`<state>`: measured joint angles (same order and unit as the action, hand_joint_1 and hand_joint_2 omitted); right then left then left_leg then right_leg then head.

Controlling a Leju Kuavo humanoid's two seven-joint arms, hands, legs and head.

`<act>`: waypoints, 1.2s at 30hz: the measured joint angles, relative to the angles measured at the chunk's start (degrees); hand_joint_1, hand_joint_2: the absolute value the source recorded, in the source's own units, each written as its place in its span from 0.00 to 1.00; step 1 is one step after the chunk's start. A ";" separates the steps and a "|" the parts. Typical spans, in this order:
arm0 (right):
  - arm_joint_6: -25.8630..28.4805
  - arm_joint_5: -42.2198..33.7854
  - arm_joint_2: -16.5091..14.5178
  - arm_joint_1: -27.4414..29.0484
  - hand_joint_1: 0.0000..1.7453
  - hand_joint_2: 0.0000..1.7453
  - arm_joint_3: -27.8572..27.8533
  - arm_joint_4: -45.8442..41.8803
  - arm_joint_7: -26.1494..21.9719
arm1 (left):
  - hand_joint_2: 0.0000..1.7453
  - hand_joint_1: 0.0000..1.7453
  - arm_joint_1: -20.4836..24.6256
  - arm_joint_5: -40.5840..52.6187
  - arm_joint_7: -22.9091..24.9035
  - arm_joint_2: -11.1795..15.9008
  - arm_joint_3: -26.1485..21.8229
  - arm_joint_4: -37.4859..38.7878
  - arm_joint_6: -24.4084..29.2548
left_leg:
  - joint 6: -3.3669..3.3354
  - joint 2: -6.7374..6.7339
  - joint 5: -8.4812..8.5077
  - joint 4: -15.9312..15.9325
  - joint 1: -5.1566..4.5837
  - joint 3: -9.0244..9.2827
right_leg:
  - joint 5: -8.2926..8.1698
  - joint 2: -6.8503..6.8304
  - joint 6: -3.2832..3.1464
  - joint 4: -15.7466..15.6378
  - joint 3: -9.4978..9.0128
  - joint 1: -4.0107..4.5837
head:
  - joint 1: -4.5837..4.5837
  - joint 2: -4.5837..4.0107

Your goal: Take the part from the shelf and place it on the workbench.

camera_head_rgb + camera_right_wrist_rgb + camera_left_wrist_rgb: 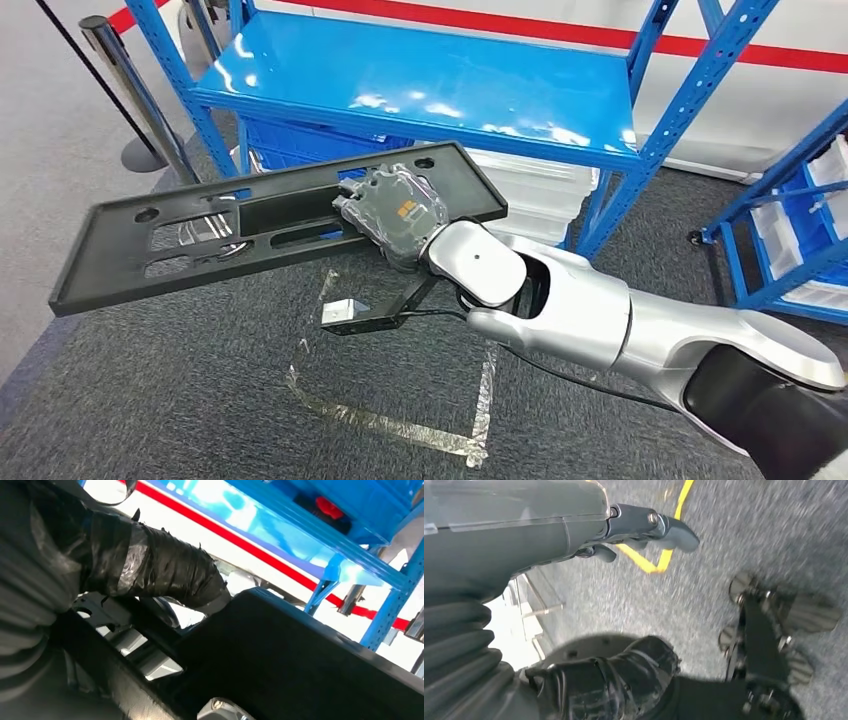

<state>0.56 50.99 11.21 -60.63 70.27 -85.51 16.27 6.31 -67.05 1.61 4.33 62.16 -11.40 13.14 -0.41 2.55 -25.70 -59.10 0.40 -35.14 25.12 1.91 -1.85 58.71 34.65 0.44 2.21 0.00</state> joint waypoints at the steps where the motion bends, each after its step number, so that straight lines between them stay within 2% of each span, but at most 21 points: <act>1: -0.02 0.07 -0.05 0.01 1.00 1.00 0.07 0.02 0.01 | 1.00 0.00 -0.05 -0.02 0.02 0.00 0.01 0.00 -0.08 | 0.36 -0.03 -0.33 -0.32 -0.09 -0.27 | -0.22 -0.51 0.04 -0.65 -0.26 -0.24 | 0.04 -0.01; 3: -0.02 0.33 -0.39 -0.07 1.00 1.00 0.31 0.16 -0.09 | 1.00 0.00 -0.13 -0.10 0.19 0.05 0.01 0.01 -0.36 | 1.14 -0.73 -2.75 -3.79 -0.14 -1.95 | -0.65 -1.72 0.15 -1.70 -0.69 -0.73 | 0.00 -0.01; 5: 0.05 0.73 -1.19 -0.14 1.00 1.00 0.72 0.81 -0.41 | 1.00 0.00 -0.18 -0.17 0.45 0.20 0.01 0.01 -0.77 | 2.04 -1.50 -5.87 -10.28 0.28 -4.73 | -0.74 -2.77 0.12 -1.75 -0.67 -0.77 | -0.04 -0.01; 6: 0.11 0.91 -1.68 -0.14 1.00 1.00 0.96 1.33 -0.62 | 1.00 0.00 -0.19 -0.18 0.54 0.34 0.01 0.02 -0.96 | 2.40 -1.69 -6.56 -12.64 0.55 -5.71 | -0.74 -3.26 0.13 -1.64 -0.58 -0.81 | -0.06 -0.01; 8: 0.20 1.08 -2.77 -0.12 1.00 1.00 1.54 2.53 -1.05 | 1.00 0.00 -0.23 -0.18 0.63 0.70 0.01 0.02 -1.26 | 2.98 -2.15 -4.96 -11.60 0.94 -4.85 | -0.68 -4.24 0.23 -1.26 -0.31 -1.01 | -0.08 -0.01; 10: 0.29 1.11 -3.68 -0.15 1.00 1.00 1.90 3.44 -1.27 | 1.00 0.00 -0.19 -0.18 0.63 1.05 0.01 0.02 -1.38 | 3.34 -3.72 -1.84 -4.86 1.03 -1.12 | -0.49 -5.14 0.58 -0.74 -0.03 -1.20 | -0.13 -0.01; 12: 0.48 1.13 -4.21 -0.30 1.00 1.00 1.96 4.11 -1.32 | 1.00 0.00 -0.05 -0.10 0.61 1.27 0.02 0.02 -1.42 | 2.74 -5.00 -0.49 -0.14 0.62 1.27 | -0.34 -5.98 1.19 -0.21 0.24 -1.02 | -0.17 -0.01; 13: 0.58 1.13 -4.40 -0.37 1.00 1.00 1.96 4.43 -1.35 | 1.00 0.00 -0.01 0.04 0.59 1.30 0.03 0.02 -1.43 | 2.21 -5.06 -0.54 0.46 0.36 1.40 | -0.37 -6.43 1.48 -0.11 0.32 -0.88 | -0.20 -0.02; 15: 0.71 1.13 -4.68 -0.44 1.00 1.00 1.97 4.97 -1.39 | 1.00 0.00 -0.12 0.35 0.55 1.33 0.08 0.02 -1.44 | 1.01 -4.00 -0.05 0.57 0.31 1.05 | -0.44 -7.31 2.03 -0.11 0.42 -0.71 | -0.20 -0.01; 17: 0.76 1.13 -4.78 -0.44 1.00 1.00 1.97 5.32 -1.38 | 1.00 0.00 -0.26 0.56 0.46 1.32 0.14 0.02 -1.43 | 0.05 -3.16 0.59 1.05 0.49 0.88 | 1.03 -6.07 2.52 1.46 1.15 -0.86 | -0.11 -0.01; 20: 0.89 1.18 -4.72 -0.31 1.00 1.00 1.97 5.67 -1.19 | 1.00 0.00 -0.25 0.83 0.32 1.31 0.25 0.02 -1.37 | -1.00 -1.95 1.33 1.25 0.53 0.27 | 6.69 -2.55 2.75 11.24 5.19 -0.99 | 0.05 -0.01; 22: 0.90 1.20 -4.55 -0.09 1.00 1.00 1.97 5.92 -0.98 | 1.00 0.00 -0.26 0.87 0.32 1.31 0.34 0.02 -1.26 | -1.19 -0.85 1.60 1.10 0.45 -0.23 | 8.09 -2.02 2.74 15.93 7.03 -1.00 | 0.07 -0.01; 23: 0.91 1.20 -4.45 -0.02 1.00 1.00 1.97 6.03 -0.90 | 1.00 0.00 -0.29 0.84 0.36 1.31 0.38 0.02 -1.20 | -1.17 -0.23 1.68 0.95 0.46 -0.43 | 7.23 -1.94 2.68 15.26 6.51 -1.04 | 0.07 -0.01; 24: 0.91 1.20 -4.37 0.01 1.00 1.00 1.97 6.11 -0.85 | 1.00 0.00 -0.32 0.80 0.44 1.31 0.39 0.02 -1.14 | -1.10 0.41 1.71 0.73 0.51 -0.60 | 5.54 -1.72 2.59 12.44 4.93 -1.11 | 0.09 -0.01; 26: 0.94 1.20 -4.28 -0.04 1.00 1.00 1.97 6.21 -0.81 | 1.00 0.00 -0.29 0.67 0.62 1.29 0.40 0.02 -1.05 | -0.77 1.61 1.66 0.09 0.52 -1.10 | 2.73 0.17 2.39 5.06 1.04 -1.40 | 0.09 0.00; 28: 1.00 1.20 -4.22 -0.03 1.00 1.00 1.97 6.28 -0.81 | 1.00 0.00 -0.23 0.55 0.72 1.27 0.45 0.02 -1.03 | -0.07 2.72 1.89 -0.34 0.54 -1.90 | 2.15 1.71 2.31 1.46 -0.71 -1.54 | 0.01 0.00; 30: 1.05 1.21 -4.16 0.02 1.00 1.00 1.97 6.38 -0.81 | 1.00 0.00 -0.37 0.50 0.76 1.27 0.60 0.02 -1.01 | 0.81 3.71 2.40 -0.17 0.78 -2.46 | 2.05 1.05 2.06 1.12 -0.70 -1.44 | -0.01 0.00; 31: 1.05 1.21 -4.14 0.02 1.00 1.00 1.97 6.42 -0.81 | 1.00 0.00 -0.52 0.48 0.78 1.27 0.69 0.03 -0.99 | 1.18 3.32 2.35 -0.25 0.81 -2.69 | 1.83 0.44 1.76 0.84 -0.75 -1.47 | 0.04 -0.01; 33: 1.05 1.22 -4.14 -0.10 1.00 1.00 1.97 6.44 -0.81 | 1.00 0.00 -0.66 0.44 0.92 1.08 0.87 0.03 -0.99 | 1.83 1.01 0.61 -2.73 0.70 -3.92 | 1.42 -0.85 1.11 0.31 -0.93 -1.66 | -0.30 -0.01; 34: 1.03 1.22 -4.14 -0.11 1.00 1.00 1.97 6.46 -0.81 | 1.00 0.00 -0.61 0.43 1.00 0.96 0.93 0.02 -0.99 | 2.09 -0.51 -1.05 -5.62 0.69 -5.15 | 1.33 -1.50 0.93 0.24 -0.99 -1.57 | -0.46 -0.01; 36: 0.97 1.22 -4.11 -0.01 1.00 1.00 1.97 6.60 -0.81 | 1.00 0.00 -0.44 0.41 1.13 0.85 1.06 0.02 -0.99 | 2.40 -1.86 -4.06 -12.32 0.82 -7.89 | 1.32 -2.88 0.78 0.30 -0.91 -1.36 | -0.64 -0.01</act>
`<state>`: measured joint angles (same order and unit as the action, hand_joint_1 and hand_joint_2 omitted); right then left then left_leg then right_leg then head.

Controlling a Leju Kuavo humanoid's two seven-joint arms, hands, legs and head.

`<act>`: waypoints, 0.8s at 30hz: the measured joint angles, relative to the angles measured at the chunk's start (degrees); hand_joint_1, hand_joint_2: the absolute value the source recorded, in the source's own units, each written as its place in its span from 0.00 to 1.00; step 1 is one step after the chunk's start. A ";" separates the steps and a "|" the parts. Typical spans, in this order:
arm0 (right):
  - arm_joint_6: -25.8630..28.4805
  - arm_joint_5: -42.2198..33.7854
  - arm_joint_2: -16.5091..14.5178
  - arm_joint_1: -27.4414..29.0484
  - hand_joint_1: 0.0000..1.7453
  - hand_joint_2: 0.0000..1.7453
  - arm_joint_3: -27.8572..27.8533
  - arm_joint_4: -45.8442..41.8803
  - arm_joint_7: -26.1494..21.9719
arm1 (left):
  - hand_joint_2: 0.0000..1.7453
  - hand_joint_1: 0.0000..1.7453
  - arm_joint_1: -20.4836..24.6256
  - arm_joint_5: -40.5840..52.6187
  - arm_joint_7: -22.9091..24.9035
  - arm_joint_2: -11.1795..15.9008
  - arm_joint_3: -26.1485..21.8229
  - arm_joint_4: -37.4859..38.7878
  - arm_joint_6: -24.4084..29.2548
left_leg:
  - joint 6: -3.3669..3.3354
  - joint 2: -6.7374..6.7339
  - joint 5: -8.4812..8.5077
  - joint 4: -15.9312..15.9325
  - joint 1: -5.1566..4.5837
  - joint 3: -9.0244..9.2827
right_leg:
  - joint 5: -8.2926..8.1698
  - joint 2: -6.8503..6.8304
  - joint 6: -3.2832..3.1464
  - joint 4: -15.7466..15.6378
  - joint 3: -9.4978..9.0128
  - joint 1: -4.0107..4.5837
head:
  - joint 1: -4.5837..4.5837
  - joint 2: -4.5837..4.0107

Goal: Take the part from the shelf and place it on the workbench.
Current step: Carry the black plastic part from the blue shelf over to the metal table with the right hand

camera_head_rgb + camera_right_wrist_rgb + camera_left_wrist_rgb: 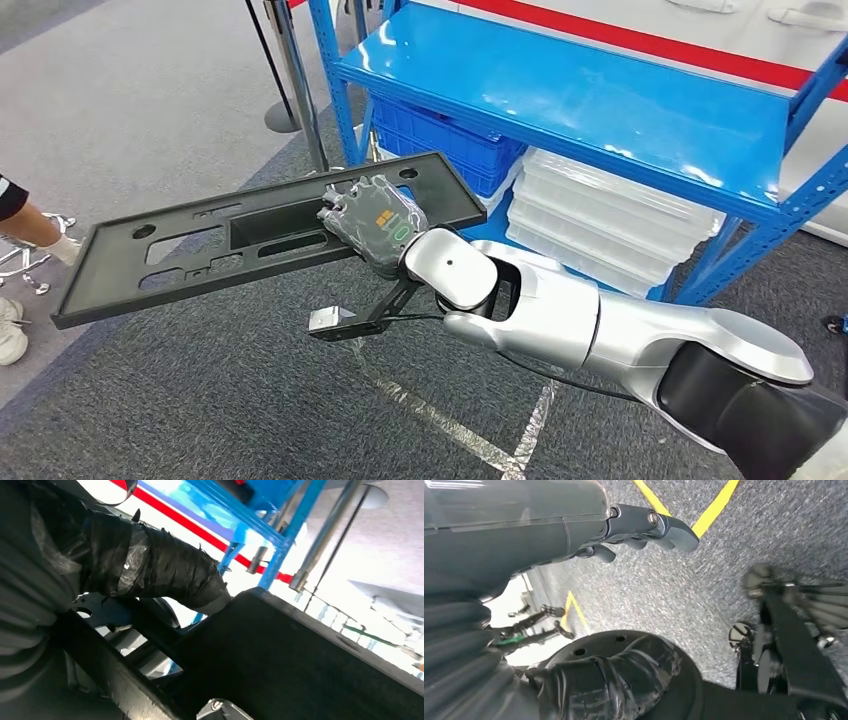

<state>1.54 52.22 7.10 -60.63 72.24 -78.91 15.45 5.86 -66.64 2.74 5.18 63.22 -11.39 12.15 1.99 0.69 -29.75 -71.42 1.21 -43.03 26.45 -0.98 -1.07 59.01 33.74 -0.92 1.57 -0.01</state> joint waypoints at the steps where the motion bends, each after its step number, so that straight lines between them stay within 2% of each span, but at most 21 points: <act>1: -0.03 0.00 0.03 0.09 1.00 1.00 0.00 0.09 0.01 | 1.00 0.00 0.04 0.00 0.01 0.00 0.05 0.00 0.01 | 0.00 -0.22 -0.39 -1.72 0.02 -0.59 | 0.02 -0.67 -0.01 0.04 0.04 0.08 | -0.01 -0.01; 2: -0.04 -0.01 0.05 0.15 1.00 1.00 0.00 0.17 0.05 | 1.00 0.00 0.04 0.00 0.02 0.00 0.10 0.00 0.01 | -0.11 -0.36 0.14 -1.50 -0.01 -0.21 | 0.03 -1.29 -0.02 0.07 0.07 0.16 | -0.02 0.00; 3: -0.05 -0.01 0.08 0.16 1.00 1.00 0.00 0.22 0.12 | 1.00 0.00 0.01 -0.01 0.02 0.01 0.12 0.00 0.03 | -0.36 -0.58 1.51 0.78 -0.08 1.25 | 0.05 -1.85 -0.02 0.08 0.06 0.25 | -0.01 -0.01; 4: -0.04 -0.01 0.11 0.11 1.00 1.00 -0.01 0.24 0.21 | 1.00 0.00 -0.01 -0.02 0.03 0.03 0.13 0.00 0.05 | -0.73 -1.17 3.05 4.46 -0.27 3.36 | 0.08 -2.40 0.01 0.09 0.03 0.33 | -0.02 -0.01; 6: -0.03 0.04 0.21 -0.06 1.00 1.00 -0.02 0.25 0.47 | 1.00 0.00 0.07 -0.10 0.04 0.09 0.13 0.00 0.09 | -1.71 -3.00 4.79 10.83 -1.09 6.91 | 0.12 -3.49 0.22 0.06 0.04 0.61 | 0.01 -0.01; 7: -0.03 0.09 0.25 -0.11 1.00 1.00 -0.02 0.25 0.57 | 1.00 0.00 0.13 -0.15 0.03 0.11 0.14 0.00 0.09 | -2.12 -3.52 4.93 12.33 -1.47 7.62 | 0.11 -4.02 0.40 0.02 0.07 0.69 | 0.02 -0.01; 8: -0.04 0.15 0.29 -0.12 1.00 1.00 -0.02 0.25 0.64 | 1.00 0.00 0.16 -0.19 0.01 0.12 0.14 0.00 0.08 | -2.44 -3.48 4.86 12.66 -1.73 7.68 | 0.08 -4.54 0.63 -0.06 0.07 0.78 | 0.02 -0.01; 9: -0.05 0.21 0.31 -0.10 1.00 1.00 -0.02 0.25 0.66 | 1.00 0.00 0.11 -0.22 0.00 0.12 0.15 0.00 0.08 | -2.73 -2.81 5.06 12.84 -1.76 7.56 | 0.05 -5.05 0.88 -0.16 -0.03 0.78 | 0.03 -0.01; 10: -0.09 0.28 0.32 -0.08 1.00 1.00 -0.02 0.25 0.66 | 1.00 0.00 0.02 -0.22 -0.01 0.10 0.15 0.00 0.08 | -3.01 -2.28 5.30 13.14 -1.56 7.63 | 0.21 -4.94 1.22 -0.13 -0.05 0.74 | 0.05 -0.01; 12: -0.15 0.43 0.42 -0.10 1.00 1.00 -0.02 0.25 0.67 | 1.00 0.00 -0.05 -0.22 -0.01 0.04 0.15 0.00 0.09 | -3.68 -1.29 5.90 13.93 -1.15 7.85 | 1.90 -2.59 1.77 1.92 0.78 0.57 | 0.15 -0.01; 14: -0.20 0.65 0.67 0.03 1.00 1.00 -0.02 0.25 0.75 | 1.00 0.00 0.04 -0.23 -0.12 -0.01 0.15 0.00 0.09 | -4.11 -0.32 6.26 14.19 -0.98 7.74 | 5.35 0.23 2.00 8.06 3.55 0.41 | 0.33 -0.01; 15: -0.26 0.74 0.85 0.21 1.00 1.00 -0.01 0.26 0.81 | 1.00 0.00 0.08 -0.28 -0.25 -0.01 0.15 0.00 0.09 | -4.23 0.26 6.32 14.12 -0.99 7.58 | 6.81 0.69 2.04 11.60 5.20 0.40 | 0.43 -0.02; 16: -0.39 0.78 1.04 0.42 1.00 1.00 -0.01 0.27 0.88 | 1.00 0.00 0.09 -0.33 -0.37 -0.02 0.15 0.00 0.09 | -4.27 0.93 6.35 14.00 -0.98 7.45 | 7.38 0.84 2.12 13.98 6.32 0.36 | 0.44 -0.02; 17: -0.58 0.77 1.22 0.58 1.00 1.00 0.00 0.27 0.98 | 1.00 0.00 0.08 -0.38 -0.46 -0.02 0.15 0.00 0.09 | -4.27 1.64 6.35 13.82 -0.96 7.33 | 6.90 0.89 2.19 14.52 6.59 0.30 | 0.45 -0.02; 18: -0.80 0.66 1.42 0.64 1.00 1.00 0.00 0.28 1.11 | 1.00 0.00 0.06 -0.40 -0.50 -0.03 0.16 0.00 0.09 | -4.20 2.39 6.30 13.54 -0.90 7.21 | 5.38 1.00 2.25 12.89 5.85 0.17 | 0.46 -0.02; 19: -1.06 0.23 1.59 0.58 1.00 1.00 -0.01 0.28 1.31 | 1.00 0.00 0.05 -0.38 -0.45 -0.05 0.16 0.00 0.07 | -4.05 3.13 6.20 13.18 -0.83 7.07 | 3.34 1.49 2.30 9.65 4.35 -0.03 | 0.46 -0.02; 21: -1.75 -1.55 2.00 0.34 1.00 1.00 -0.16 0.28 1.84 | 1.00 0.00 0.07 -0.25 -0.16 -0.08 0.17 0.00 -0.01 | -3.52 4.48 5.96 12.22 -0.73 6.33 | 1.01 4.10 2.28 3.55 1.53 -0.51 | 0.37 -0.01; 22: -2.20 -2.61 2.24 0.22 1.00 1.00 -0.32 0.30 2.16 | 1.00 0.00 0.13 -0.16 0.10 -0.09 0.17 0.00 -0.05 | -3.16 5.04 5.98 11.86 -0.64 5.84 | 0.79 5.20 2.20 2.03 0.90 -0.60 | 0.32 0.00; 23: -2.65 -3.47 2.48 0.07 1.00 1.00 -0.51 0.33 2.43 | 1.00 0.00 0.08 -0.08 0.36 -0.09 0.19 0.00 -0.07 | -2.77 5.66 6.12 11.73 -0.51 5.34 | 1.09 5.74 2.02 1.64 0.77 -0.53 | 0.30 -0.01; 24: -3.03 -4.08 2.73 -0.22 1.00 1.00 -0.72 0.41 2.67 | 1.00 0.00 0.02 -0.03 0.60 -0.09 0.22 0.00 -0.05 | -2.37 6.35 6.36 11.68 -0.37 4.95 | 0.99 5.34 1.73 1.34 0.77 -0.43 | 0.29 -0.01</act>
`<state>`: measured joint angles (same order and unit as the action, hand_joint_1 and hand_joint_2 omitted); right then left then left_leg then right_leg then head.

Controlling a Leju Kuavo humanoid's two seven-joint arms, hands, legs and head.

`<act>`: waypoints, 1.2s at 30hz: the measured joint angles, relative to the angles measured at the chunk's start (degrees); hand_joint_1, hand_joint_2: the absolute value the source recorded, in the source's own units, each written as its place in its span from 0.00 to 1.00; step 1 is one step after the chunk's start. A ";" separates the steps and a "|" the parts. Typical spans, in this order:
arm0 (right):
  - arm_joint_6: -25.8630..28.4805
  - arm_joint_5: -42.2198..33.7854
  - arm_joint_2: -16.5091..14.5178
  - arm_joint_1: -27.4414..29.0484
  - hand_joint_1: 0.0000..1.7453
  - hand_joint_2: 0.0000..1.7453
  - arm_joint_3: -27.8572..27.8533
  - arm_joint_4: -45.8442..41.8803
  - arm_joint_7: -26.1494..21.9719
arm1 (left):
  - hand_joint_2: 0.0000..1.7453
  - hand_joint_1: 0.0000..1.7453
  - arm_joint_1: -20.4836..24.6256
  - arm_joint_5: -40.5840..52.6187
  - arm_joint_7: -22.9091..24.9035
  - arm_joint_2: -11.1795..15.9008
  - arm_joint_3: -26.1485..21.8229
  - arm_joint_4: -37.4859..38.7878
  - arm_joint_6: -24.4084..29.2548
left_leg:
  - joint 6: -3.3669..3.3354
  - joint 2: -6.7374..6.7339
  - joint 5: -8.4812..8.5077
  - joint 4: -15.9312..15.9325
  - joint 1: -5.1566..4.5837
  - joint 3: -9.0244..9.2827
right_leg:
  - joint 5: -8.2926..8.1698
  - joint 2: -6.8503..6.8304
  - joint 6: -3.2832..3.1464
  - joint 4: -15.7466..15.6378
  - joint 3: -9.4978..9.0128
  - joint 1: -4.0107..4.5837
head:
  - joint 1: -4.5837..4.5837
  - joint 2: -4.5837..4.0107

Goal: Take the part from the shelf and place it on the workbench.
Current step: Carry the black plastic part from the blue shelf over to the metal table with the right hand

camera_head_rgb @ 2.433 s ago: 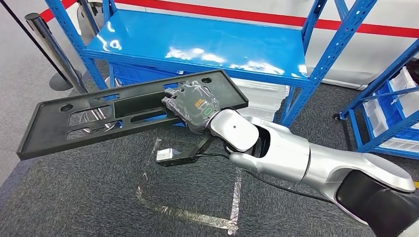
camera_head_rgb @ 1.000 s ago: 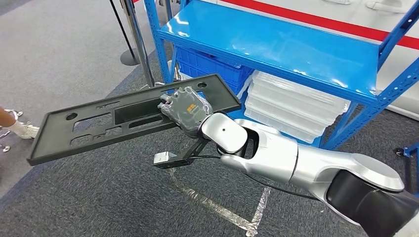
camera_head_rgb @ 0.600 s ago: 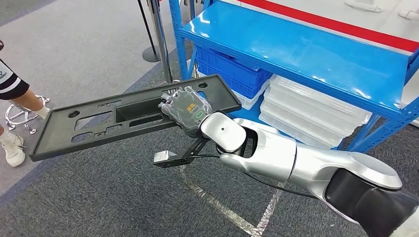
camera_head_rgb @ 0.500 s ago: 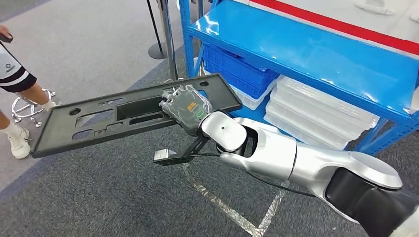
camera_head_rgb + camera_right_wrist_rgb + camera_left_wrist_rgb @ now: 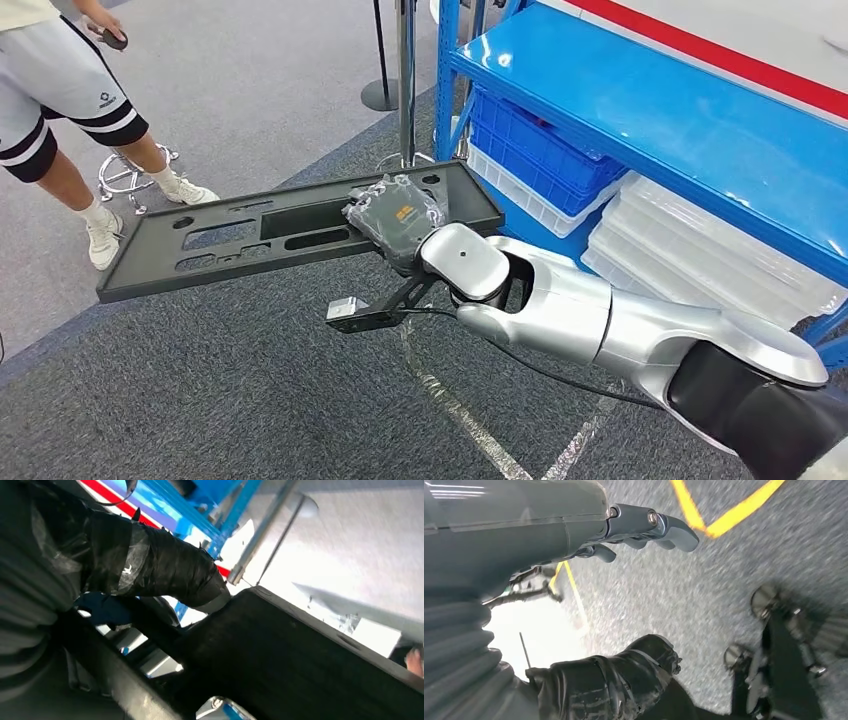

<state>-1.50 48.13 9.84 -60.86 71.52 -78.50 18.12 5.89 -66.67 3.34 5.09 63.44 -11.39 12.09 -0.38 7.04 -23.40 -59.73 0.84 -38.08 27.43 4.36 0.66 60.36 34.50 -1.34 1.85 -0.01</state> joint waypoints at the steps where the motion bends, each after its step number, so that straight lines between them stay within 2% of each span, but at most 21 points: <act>1: -0.28 -0.39 0.27 -0.47 1.00 1.00 -0.20 0.15 0.18 | 1.00 0.00 -0.15 0.00 0.20 0.02 0.03 0.01 0.04 | 0.36 0.23 0.16 0.14 0.17 -0.31 | -0.16 -0.69 -0.36 -0.08 0.02 0.02 | 0.05 0.00; 3: -0.56 -0.86 0.73 -1.73 1.00 1.00 -0.73 0.52 0.36 | 1.00 0.00 -0.40 -0.02 0.49 -0.06 0.09 -0.01 0.10 | 0.98 -2.11 -0.73 -1.39 0.00 -1.31 | -0.50 -2.00 -1.09 -0.59 -0.19 -0.15 | -0.28 -0.01; 5: -0.63 -1.16 1.15 -2.72 1.00 1.00 -1.25 0.85 0.66 | 1.00 0.00 -0.29 -0.05 0.60 -0.16 0.10 -0.02 0.31 | 1.47 -5.62 -3.54 -6.89 -0.06 -3.76 | -0.58 -3.41 -1.53 -0.82 -0.45 -0.09 | -0.70 0.00; 7: -0.97 -1.78 1.58 -3.12 1.00 1.00 -1.51 1.13 1.45 | 1.00 0.00 -0.09 -0.34 -0.01 -0.17 0.09 -0.02 0.80 | 1.76 -6.61 -5.71 -13.04 0.20 -6.57 | -0.45 -4.97 -1.74 -0.81 -0.61 0.10 | -0.81 0.00; 8: -1.40 -2.23 1.85 -3.30 1.00 1.00 -1.56 1.27 1.92 | 1.00 0.00 -0.06 -0.59 -0.67 -0.16 0.07 -0.02 1.04 | 1.76 -6.73 -5.53 -13.99 0.24 -7.01 | -0.36 -5.73 -1.76 -0.80 -0.68 0.15 | -0.84 0.00; 10: -2.78 -3.30 2.48 -4.30 1.00 1.00 -1.69 1.58 2.82 | 1.00 0.00 -0.06 -1.05 -2.45 -0.08 0.04 -0.02 0.98 | 1.42 -7.12 -2.78 -10.08 0.17 -4.98 | -0.15 -7.01 -1.68 -0.80 -0.85 0.24 | -0.85 0.00; 12: -4.18 -4.35 3.35 -6.47 1.00 1.00 -2.05 2.09 3.65 | 1.00 0.00 0.14 -1.31 -3.68 0.08 0.01 -0.02 0.44 | 0.65 -9.03 -0.26 -3.08 -0.55 -1.39 | 0.06 -8.25 -1.41 -0.84 -1.00 0.44 | -0.83 0.00; 14: -5.16 -5.35 4.28 -9.02 1.00 1.00 -2.42 2.90 4.44 | 1.00 0.00 0.60 -1.27 -3.83 0.16 -0.02 -0.01 0.09 | -0.09 -10.21 0.20 0.35 -1.39 0.25 | 0.21 -9.55 -0.96 -0.95 -1.05 0.68 | -0.78 0.00; 16: -5.78 -5.97 4.84 -10.86 1.00 1.00 -2.51 3.75 4.99 | 1.00 0.00 0.83 -1.19 -3.41 0.16 -0.04 0.00 0.02 | -0.57 -9.22 0.25 0.89 -1.56 0.39 | 0.39 -10.66 -0.42 -1.20 -1.32 0.84 | -0.73 0.01; 17: -5.99 -6.12 5.04 -11.51 1.00 1.00 -2.52 4.16 5.12 | 1.00 0.00 0.79 -1.18 -3.26 0.07 -0.05 0.00 0.02 | -0.82 -8.63 0.42 1.33 -1.43 0.60 | 0.71 -10.25 -0.16 -1.05 -1.39 0.79 | -0.70 0.01; 19: -6.17 -6.31 5.44 -12.57 1.00 1.00 -2.57 4.76 5.22 | 1.00 0.00 0.79 -1.17 -3.14 -0.13 -0.05 0.00 -0.01 | -1.43 -7.72 0.82 2.25 -1.07 1.15 | 2.72 -7.66 0.11 1.84 -0.20 0.70 | -0.57 0.01; 21: -6.21 -6.38 5.89 -12.99 1.00 1.00 -2.59 5.21 5.23 | 1.00 0.00 0.95 -1.17 -3.13 -0.32 -0.05 0.00 -0.04 | -1.86 -6.70 0.94 2.45 -0.86 1.26 | 5.78 -5.00 0.21 8.71 3.17 0.62 | -0.42 0.01; 22: -6.24 -6.41 6.08 -12.97 1.00 1.00 -2.57 5.48 5.26 | 1.00 0.00 1.06 -1.17 -3.14 -0.38 -0.05 0.00 -0.08 | -1.99 -6.00 0.93 2.39 -0.81 1.26 | 6.68 -4.53 0.36 11.97 4.97 0.56 | -0.33 0.01; 23: -6.26 -6.45 6.20 -12.88 1.00 1.00 -2.55 5.74 5.33 | 1.00 0.00 1.13 -1.17 -3.14 -0.43 -0.05 0.00 -0.11 | -2.00 -5.23 0.87 2.27 -0.75 1.26 | 6.52 -4.38 0.55 13.56 6.05 0.41 | -0.35 0.01; 25: -6.23 -6.57 6.38 -12.84 1.00 1.00 -2.52 6.11 5.74 | 1.00 0.00 1.14 -1.20 -2.97 -0.47 -0.05 0.00 -0.18 | -1.78 -3.60 0.54 1.66 -0.48 1.24 | 3.32 -4.08 1.01 10.77 5.51 -0.15 | -0.33 0.01; 27: -6.20 -6.77 6.59 -13.16 1.00 1.00 -2.53 6.32 6.38 | 1.00 0.00 1.04 -1.23 -2.37 -0.48 -0.05 0.00 -0.05 | -1.12 -2.13 -0.17 0.40 -0.19 0.79 | -0.16 -1.96 1.53 4.26 2.94 -0.89 | -0.33 0.01; 29: -6.23 -7.20 6.86 -13.71 1.00 1.00 -2.53 6.56 7.04 | 1.00 0.00 0.81 -1.19 -1.77 -0.48 -0.05 0.01 0.22 | -0.32 -0.76 -0.55 -0.74 0.03 -0.19 | -0.82 0.16 1.57 1.28 1.69 -1.18 | -0.43 0.01; 31: -6.21 -7.68 7.09 -14.18 1.00 1.00 -2.54 6.78 7.76 | 1.00 0.00 0.35 -1.16 -1.71 -0.45 -0.05 0.02 0.42 | 0.41 0.65 -0.24 -0.78 0.32 -0.82 | -0.53 -0.32 0.93 1.14 1.59 -1.00 | -0.49 0.01; 32: -6.16 -7.85 7.18 -14.40 1.00 1.00 -2.54 6.87 8.13 | 1.00 0.00 0.02 -1.21 -1.81 -0.46 -0.05 0.01 0.46 | 0.71 0.44 -0.19 -0.78 0.36 -1.00 | -0.61 -1.06 0.58 0.87 1.40 -0.99 | -0.49 0.01; 33: -6.09 -8.03 7.30 -14.67 1.00 1.00 -2.54 6.94 8.44 | 1.00 0.00 -0.25 -1.33 -1.90 -0.48 -0.05 0.00 0.52 | 0.99 -0.68 -0.49 -1.28 0.24 -1.32 | -0.69 -1.75 0.21 0.57 1.10 -1.04 | -0.73 0.01; 36: -5.67 -8.44 7.93 -15.35 1.00 1.00 -2.54 6.99 8.97 | 1.00 0.00 -0.35 -1.55 -1.41 -0.46 -0.05 0.00 0.76 | 1.71 -5.85 -3.89 -9.09 0.10 -5.05 | -0.67 -3.85 -0.55 0.00 0.27 -0.86 | -1.45 0.01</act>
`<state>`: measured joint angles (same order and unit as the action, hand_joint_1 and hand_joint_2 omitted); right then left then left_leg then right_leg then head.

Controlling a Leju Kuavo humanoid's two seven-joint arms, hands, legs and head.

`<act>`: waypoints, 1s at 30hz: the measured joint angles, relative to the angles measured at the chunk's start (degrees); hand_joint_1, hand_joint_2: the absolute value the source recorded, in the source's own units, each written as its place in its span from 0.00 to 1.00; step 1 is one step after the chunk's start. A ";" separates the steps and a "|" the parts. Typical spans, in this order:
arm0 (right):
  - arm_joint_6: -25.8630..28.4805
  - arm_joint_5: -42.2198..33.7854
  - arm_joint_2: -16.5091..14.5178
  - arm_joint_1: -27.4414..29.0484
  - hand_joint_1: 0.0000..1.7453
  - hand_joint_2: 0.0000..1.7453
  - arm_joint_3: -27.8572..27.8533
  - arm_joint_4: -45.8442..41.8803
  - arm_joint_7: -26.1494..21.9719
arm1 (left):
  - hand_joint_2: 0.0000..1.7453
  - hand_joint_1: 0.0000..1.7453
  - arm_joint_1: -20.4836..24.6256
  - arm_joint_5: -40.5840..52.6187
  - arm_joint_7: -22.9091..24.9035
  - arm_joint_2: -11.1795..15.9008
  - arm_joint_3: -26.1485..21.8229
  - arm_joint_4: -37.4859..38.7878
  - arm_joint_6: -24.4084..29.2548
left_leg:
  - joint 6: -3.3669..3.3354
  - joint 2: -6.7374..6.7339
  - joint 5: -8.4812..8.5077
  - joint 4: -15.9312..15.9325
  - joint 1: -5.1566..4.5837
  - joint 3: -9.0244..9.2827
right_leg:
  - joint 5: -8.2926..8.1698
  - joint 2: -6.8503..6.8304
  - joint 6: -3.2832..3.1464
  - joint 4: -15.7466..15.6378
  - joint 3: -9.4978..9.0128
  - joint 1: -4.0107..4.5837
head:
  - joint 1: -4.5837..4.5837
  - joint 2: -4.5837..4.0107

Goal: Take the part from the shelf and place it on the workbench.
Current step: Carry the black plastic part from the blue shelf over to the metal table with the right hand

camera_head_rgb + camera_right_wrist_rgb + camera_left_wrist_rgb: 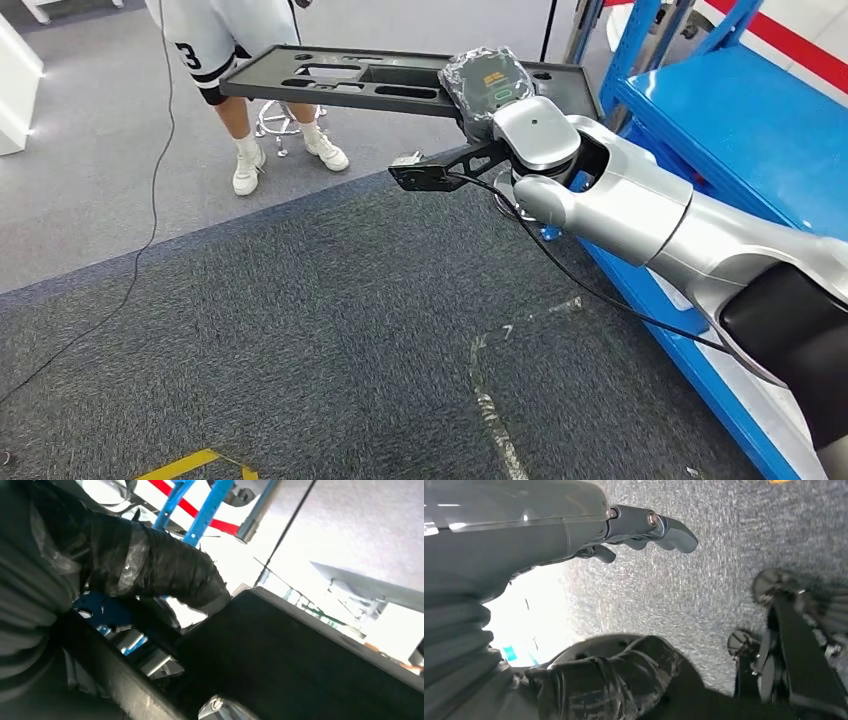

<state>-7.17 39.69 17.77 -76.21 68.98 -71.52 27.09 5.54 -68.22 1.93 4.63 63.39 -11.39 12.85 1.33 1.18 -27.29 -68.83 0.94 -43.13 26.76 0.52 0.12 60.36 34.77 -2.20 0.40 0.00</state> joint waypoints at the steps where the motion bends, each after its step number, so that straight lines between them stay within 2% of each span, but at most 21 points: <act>1: 0.13 -0.07 0.20 -0.02 1.00 1.00 0.01 0.00 0.07 | 1.00 0.00 0.09 0.01 0.39 0.03 0.00 0.00 0.07 | 0.13 -0.63 -1.05 -3.32 0.09 -1.69 | 0.13 -0.75 -0.14 -0.01 -0.18 0.10 | -0.01 0.00; 2: 0.22 -0.10 0.33 0.07 1.00 1.00 0.01 0.00 0.13 | 1.00 0.00 0.13 0.03 0.83 0.05 0.00 0.00 0.13 | 0.16 -0.86 -1.37 -5.42 0.12 -2.83 | 0.29 -1.45 -0.22 0.00 -0.34 0.17 | -0.03 0.00; 3: 0.27 -0.12 0.40 0.20 1.00 1.00 0.02 0.00 0.19 | 1.00 0.00 0.13 0.09 1.15 0.05 0.00 0.00 0.14 | 0.09 -0.96 -0.72 -5.51 0.12 -2.99 | 0.46 -2.08 -0.25 0.00 -0.52 0.19 | -0.05 0.00; 4: 0.32 -0.19 0.42 0.31 1.00 1.00 0.02 0.00 0.29 | 1.00 0.00 0.12 0.24 1.34 0.06 0.00 0.00 0.15 | -0.07 -1.11 0.82 -3.47 0.08 -2.05 | 0.66 -2.68 -0.20 0.00 -0.75 0.20 | -0.05 -0.01; 5: 0.50 -0.48 0.43 0.37 1.00 1.00 0.02 0.00 0.43 | 1.00 0.00 0.11 0.47 1.38 0.07 0.00 0.00 0.15 | -0.36 -1.71 2.75 0.19 -0.05 -0.26 | 0.89 -3.25 -0.10 -0.02 -1.05 0.21 | -0.05 -0.01; 7: 1.44 -1.83 0.53 0.47 1.00 1.00 -0.14 0.04 0.87 | 1.00 0.00 0.20 1.16 1.07 0.08 0.04 0.00 0.21 | -1.14 -3.96 4.83 6.87 -0.95 3.29 | 1.30 -4.41 0.25 -0.24 -1.59 0.46 | -0.05 -0.02; 9: 2.56 -3.23 0.73 0.83 1.00 1.00 -0.54 0.10 1.18 | 1.00 0.00 0.41 1.77 0.69 0.10 0.12 0.00 0.33 | -1.91 -4.93 4.63 9.08 -1.78 4.40 | 1.51 -5.62 0.74 -0.67 -1.97 0.81 | 0.02 -0.02; 11: 2.88 -3.49 0.89 1.27 1.00 1.00 -0.82 0.11 1.20 | 1.00 0.00 0.44 2.01 0.42 0.19 0.18 0.00 0.45 | -2.56 -3.65 4.76 9.80 -1.65 4.57 | 1.84 -6.54 1.32 -1.06 -2.43 0.91 | 0.12 -0.02; 12: 2.85 -3.33 1.02 1.46 1.00 1.00 -0.86 0.11 1.17 | 1.00 0.00 0.38 2.05 0.34 0.24 0.19 0.00 0.50 | -2.88 -2.99 4.88 10.31 -1.48 4.88 | 2.35 -5.86 1.52 -0.71 -2.45 0.87 | 0.13 -0.02; 14: 2.85 -2.95 1.31 1.77 1.00 1.00 -0.89 0.13 1.09 | 1.00 0.00 0.37 2.04 0.34 0.32 0.20 0.00 0.61 | -3.70 -1.91 5.17 11.13 -1.15 5.46 | 4.58 -3.00 1.60 3.14 -0.66 0.78 | 0.31 -0.02; 15: 2.90 -2.85 1.46 2.06 1.00 1.00 -0.90 0.14 1.06 | 1.00 0.00 0.42 2.04 0.37 0.32 0.20 0.00 0.65 | -3.99 -1.34 5.18 11.22 -1.21 5.54 | 6.05 -1.58 1.53 6.67 1.18 0.87 | 0.36 -0.02; 17: 2.96 -2.64 1.81 3.00 1.00 1.00 -0.90 0.15 1.00 | 1.00 0.00 0.52 2.04 0.51 0.39 0.21 0.00 0.73 | -4.31 0.13 5.11 11.09 -1.23 5.57 | 7.66 -0.62 1.54 13.18 5.16 1.03 | 0.43 -0.01; 18: 2.96 -2.50 1.98 3.53 1.00 1.00 -0.90 0.15 1.00 | 1.00 0.00 0.53 2.03 0.62 0.44 0.22 0.00 0.73 | -4.33 1.02 4.99 10.91 -1.22 5.58 | 6.99 -0.51 1.60 14.10 6.20 1.02 | 0.43 0.00; 19: 2.94 -2.33 2.11 3.93 1.00 1.00 -0.90 0.15 1.00 | 1.00 0.00 0.53 2.02 0.74 0.48 0.22 0.00 0.71 | -4.26 1.89 4.80 10.60 -1.17 5.58 | 5.29 -0.39 1.66 12.87 6.23 0.95 | 0.42 -0.01; 20: 2.93 -2.20 2.22 4.15 1.00 1.00 -0.90 0.15 1.00 | 1.00 0.00 0.51 2.00 0.82 0.50 0.22 0.00 0.68 | -4.11 2.69 4.49 10.15 -1.11 5.56 | 2.92 0.01 1.73 9.86 5.35 0.78 | 0.44 -0.01; 22: 2.94 -2.05 2.34 4.23 1.00 1.00 -0.90 0.12 0.97 | 1.00 0.00 0.46 1.99 0.92 0.51 0.22 0.00 0.60 | -3.55 4.07 3.75 8.89 -1.02 5.10 | -0.04 2.42 1.80 3.75 3.07 0.27 | 0.35 -0.01; 24: 2.96 -2.01 2.38 4.40 1.00 1.00 -0.90 0.04 0.89 | 1.00 0.00 0.47 2.06 0.95 0.53 0.24 0.00 0.49 | -2.88 5.39 3.51 8.16 -0.86 4.33 | -0.24 3.96 1.63 1.49 2.05 0.20 | 0.27 0.00; 26: 2.94 -1.96 2.34 4.62 1.00 1.00 -0.90 -0.02 0.82 | 1.00 0.00 0.33 2.16 0.98 0.54 0.29 0.00 0.34 | -2.23 6.52 3.78 8.26 -0.59 3.87 | -0.34 2.88 1.07 1.12 1.74 0.41 | 0.28 -0.01; 27: 2.93 -1.90 2.32 4.69 1.00 1.00 -0.90 -0.04 0.80 | 1.00 0.00 0.23 2.19 1.03 0.43 0.32 -0.01 0.28 | -1.92 5.87 3.66 8.05 -0.66 3.69 | -0.40 2.16 0.72 0.89 1.46 0.40 | 0.23 -0.01; 28: 2.91 -1.82 2.30 4.71 1.00 1.00 -0.90 -0.07 0.78 | 1.00 0.00 0.19 2.20 1.09 0.33 0.34 -0.02 0.25 | -1.58 4.49 3.10 6.98 -0.72 3.21 | -0.48 1.47 0.36 0.57 1.14 0.34 | 0.03 -0.01; 30: 2.87 -1.68 2.31 4.74 1.00 1.00 -0.90 -0.09 0.76 | 1.00 0.00 0.28 2.19 1.19 0.10 0.37 -0.04 0.24 | -0.96 0.81 0.65 1.70 -0.73 0.82 | -0.42 0.10 -0.15 0.21 0.51 0.52 | -0.36 -0.01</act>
<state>-4.30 38.01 20.08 -71.47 68.08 -71.60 27.85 5.82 -66.03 3.12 4.73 63.76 -11.43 13.09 0.37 1.99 -26.64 -67.13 0.21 -42.31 26.33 0.61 -0.03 60.57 35.28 -1.69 0.05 -0.01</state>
